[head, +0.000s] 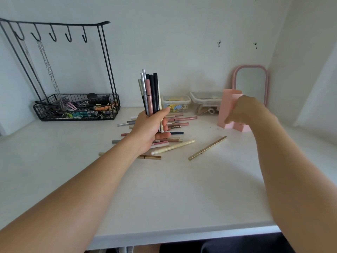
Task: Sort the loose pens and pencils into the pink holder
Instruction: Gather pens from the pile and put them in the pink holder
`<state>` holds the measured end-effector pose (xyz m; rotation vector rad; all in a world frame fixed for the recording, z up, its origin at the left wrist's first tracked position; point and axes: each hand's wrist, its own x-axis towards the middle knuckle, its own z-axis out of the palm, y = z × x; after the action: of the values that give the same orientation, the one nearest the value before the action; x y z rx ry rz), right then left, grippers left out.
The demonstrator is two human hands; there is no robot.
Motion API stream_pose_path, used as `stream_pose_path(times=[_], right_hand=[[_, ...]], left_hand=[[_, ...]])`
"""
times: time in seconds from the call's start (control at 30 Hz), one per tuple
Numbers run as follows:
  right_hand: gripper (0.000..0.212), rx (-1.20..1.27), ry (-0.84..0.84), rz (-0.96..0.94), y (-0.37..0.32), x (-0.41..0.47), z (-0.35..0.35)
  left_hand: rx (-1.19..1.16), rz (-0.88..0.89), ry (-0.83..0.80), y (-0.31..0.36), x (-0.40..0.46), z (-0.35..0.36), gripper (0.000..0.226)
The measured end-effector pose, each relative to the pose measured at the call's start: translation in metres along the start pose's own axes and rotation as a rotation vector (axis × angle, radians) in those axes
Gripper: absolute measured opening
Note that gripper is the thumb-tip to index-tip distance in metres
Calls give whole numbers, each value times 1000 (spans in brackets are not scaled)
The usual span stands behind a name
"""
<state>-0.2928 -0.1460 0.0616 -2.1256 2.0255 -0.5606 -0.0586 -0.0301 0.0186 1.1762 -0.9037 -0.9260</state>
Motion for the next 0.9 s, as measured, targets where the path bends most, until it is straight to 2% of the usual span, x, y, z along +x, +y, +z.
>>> stream_pose_path(times=[0.13,0.27,0.4,0.73,0.9], right_hand=[[57,82,85,59,-1,2,-6],[69,49,100,152,13,2,-12],[63,54,118,181,25,9,-13],[56,-64,-57,-23,-5,11,5],[29,-64,-2,-205,-25,-3,9]], left_hand=[[27,-5,-21,1,0,-1,12],[39,-1,-17,-1,0,-2,13],[72,6,-16,-4,2,-2,14],[72,37,22,-5,5,-5,15],[51,37,80,-4,8,-8,18]])
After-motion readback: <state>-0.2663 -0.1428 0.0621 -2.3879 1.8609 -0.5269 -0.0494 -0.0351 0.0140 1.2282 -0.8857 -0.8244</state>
